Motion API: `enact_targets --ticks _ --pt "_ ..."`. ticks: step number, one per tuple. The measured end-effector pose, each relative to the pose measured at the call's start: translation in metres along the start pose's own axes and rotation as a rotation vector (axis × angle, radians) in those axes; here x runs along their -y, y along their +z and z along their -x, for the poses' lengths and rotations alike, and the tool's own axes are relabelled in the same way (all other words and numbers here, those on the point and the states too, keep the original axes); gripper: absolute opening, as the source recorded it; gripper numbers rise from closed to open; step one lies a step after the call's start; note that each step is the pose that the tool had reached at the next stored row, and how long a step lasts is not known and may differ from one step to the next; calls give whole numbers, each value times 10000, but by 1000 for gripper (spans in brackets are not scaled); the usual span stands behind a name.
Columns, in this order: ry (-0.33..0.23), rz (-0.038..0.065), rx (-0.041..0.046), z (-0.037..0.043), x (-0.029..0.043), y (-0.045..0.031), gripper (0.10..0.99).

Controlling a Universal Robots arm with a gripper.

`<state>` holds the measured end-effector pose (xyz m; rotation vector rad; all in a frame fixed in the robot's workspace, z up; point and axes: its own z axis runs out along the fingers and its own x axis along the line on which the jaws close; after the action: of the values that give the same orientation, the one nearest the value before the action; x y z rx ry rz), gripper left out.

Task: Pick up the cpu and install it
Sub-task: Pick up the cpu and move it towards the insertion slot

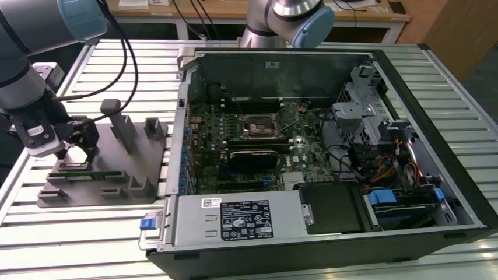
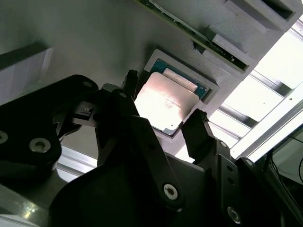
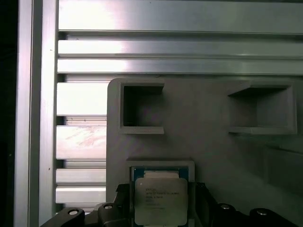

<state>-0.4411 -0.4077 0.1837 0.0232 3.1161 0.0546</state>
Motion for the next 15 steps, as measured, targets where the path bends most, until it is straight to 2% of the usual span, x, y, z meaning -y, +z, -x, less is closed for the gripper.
enact_targets --ticks 11,15 --pt "16 0 1 -5 1 16 659" --pt "295 -8 9 -6 1 18 659"
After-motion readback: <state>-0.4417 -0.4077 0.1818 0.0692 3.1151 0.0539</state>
